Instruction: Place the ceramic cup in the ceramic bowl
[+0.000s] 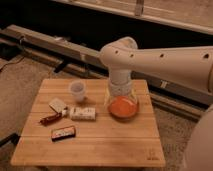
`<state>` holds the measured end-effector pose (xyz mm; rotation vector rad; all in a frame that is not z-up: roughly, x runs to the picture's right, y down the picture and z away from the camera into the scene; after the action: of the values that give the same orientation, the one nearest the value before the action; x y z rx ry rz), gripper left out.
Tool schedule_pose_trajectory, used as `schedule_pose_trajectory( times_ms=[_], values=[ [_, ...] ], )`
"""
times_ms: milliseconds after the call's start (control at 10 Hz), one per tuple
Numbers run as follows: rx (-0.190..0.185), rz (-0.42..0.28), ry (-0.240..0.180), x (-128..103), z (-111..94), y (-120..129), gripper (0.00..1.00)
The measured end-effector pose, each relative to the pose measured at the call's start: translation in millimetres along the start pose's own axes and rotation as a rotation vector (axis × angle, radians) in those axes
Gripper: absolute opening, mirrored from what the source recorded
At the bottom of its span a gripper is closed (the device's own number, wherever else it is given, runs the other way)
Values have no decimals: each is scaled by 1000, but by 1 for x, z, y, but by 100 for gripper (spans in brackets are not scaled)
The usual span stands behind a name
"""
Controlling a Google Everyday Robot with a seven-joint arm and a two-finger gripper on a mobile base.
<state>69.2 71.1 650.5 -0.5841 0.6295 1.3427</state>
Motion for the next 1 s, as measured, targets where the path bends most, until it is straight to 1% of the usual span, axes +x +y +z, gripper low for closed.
schedule_pose_trajectory(
  times_ms=[200, 300, 500, 600, 700, 800, 900, 1000],
  values=[
    [-5, -36, -22, -20, -2, 22, 80],
    [-5, -52, -32, -35, -3, 37, 80],
    [-17, -73, -45, -64, -4, 67, 80],
    [-22, -80, -52, -81, -3, 81, 80],
    [-25, -86, -56, -103, 1, 97, 80],
    [-33, -90, -56, -116, 2, 111, 80],
    [-45, -104, -59, -141, 7, 135, 80],
    [-55, -109, -61, -159, 11, 149, 80]
  ],
)
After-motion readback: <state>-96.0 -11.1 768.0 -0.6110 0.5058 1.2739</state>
